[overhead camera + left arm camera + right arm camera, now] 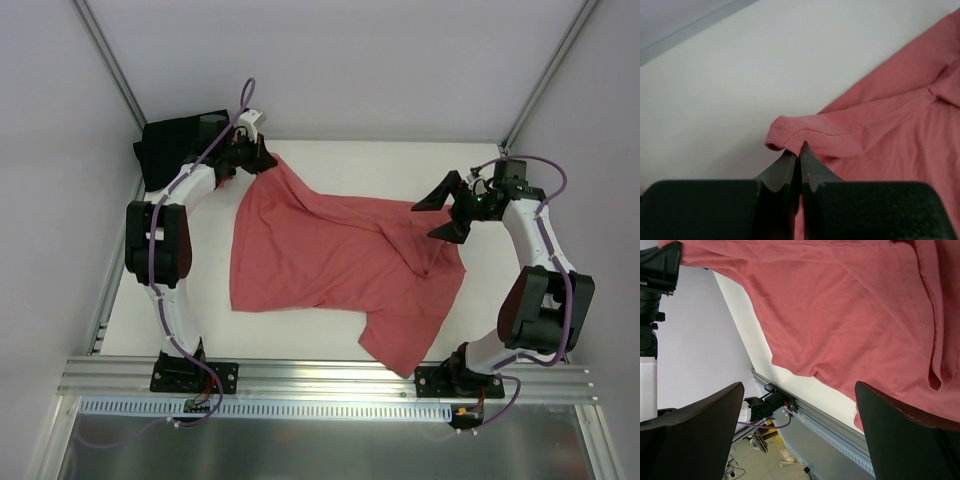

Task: Fold and stack the t-shirts
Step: Fold the flattened tshirt in 1/3 of the way

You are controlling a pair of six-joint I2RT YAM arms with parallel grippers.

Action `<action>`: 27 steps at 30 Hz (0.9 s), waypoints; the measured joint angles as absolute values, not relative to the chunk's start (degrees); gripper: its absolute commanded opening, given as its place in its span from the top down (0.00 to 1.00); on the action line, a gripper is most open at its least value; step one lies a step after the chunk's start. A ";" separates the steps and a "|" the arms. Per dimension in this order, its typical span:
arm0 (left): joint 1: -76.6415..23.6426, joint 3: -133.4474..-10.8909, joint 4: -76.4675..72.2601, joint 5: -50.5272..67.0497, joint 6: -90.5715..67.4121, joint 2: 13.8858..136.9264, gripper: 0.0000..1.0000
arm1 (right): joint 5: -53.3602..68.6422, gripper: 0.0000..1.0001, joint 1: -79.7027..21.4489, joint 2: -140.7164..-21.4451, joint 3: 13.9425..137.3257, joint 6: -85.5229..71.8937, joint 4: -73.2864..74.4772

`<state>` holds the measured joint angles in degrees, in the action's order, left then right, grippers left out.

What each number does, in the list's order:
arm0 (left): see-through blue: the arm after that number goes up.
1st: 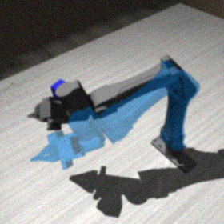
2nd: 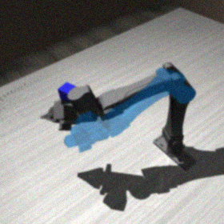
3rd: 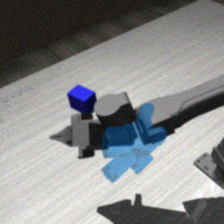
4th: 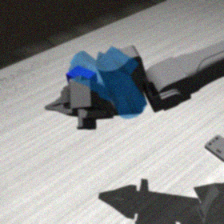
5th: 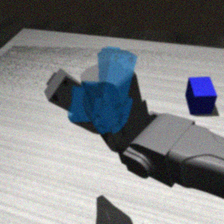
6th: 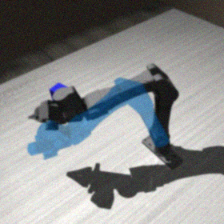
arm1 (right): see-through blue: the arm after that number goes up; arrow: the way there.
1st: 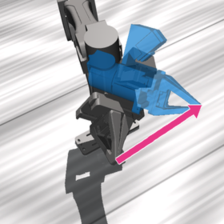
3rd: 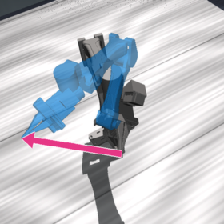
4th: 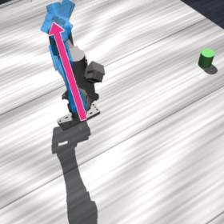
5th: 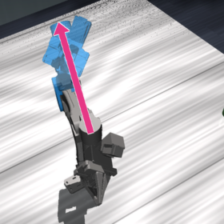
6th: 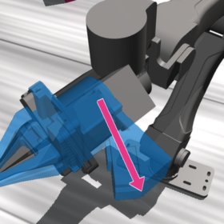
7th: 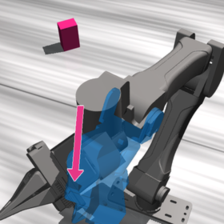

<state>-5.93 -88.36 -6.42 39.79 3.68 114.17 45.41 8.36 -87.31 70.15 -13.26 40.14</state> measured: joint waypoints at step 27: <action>-14.31 -70.61 13.04 26.20 36.36 100.51 1.00 | 45.23 0.01 7.97 -92.73 73.71 -12.58 41.89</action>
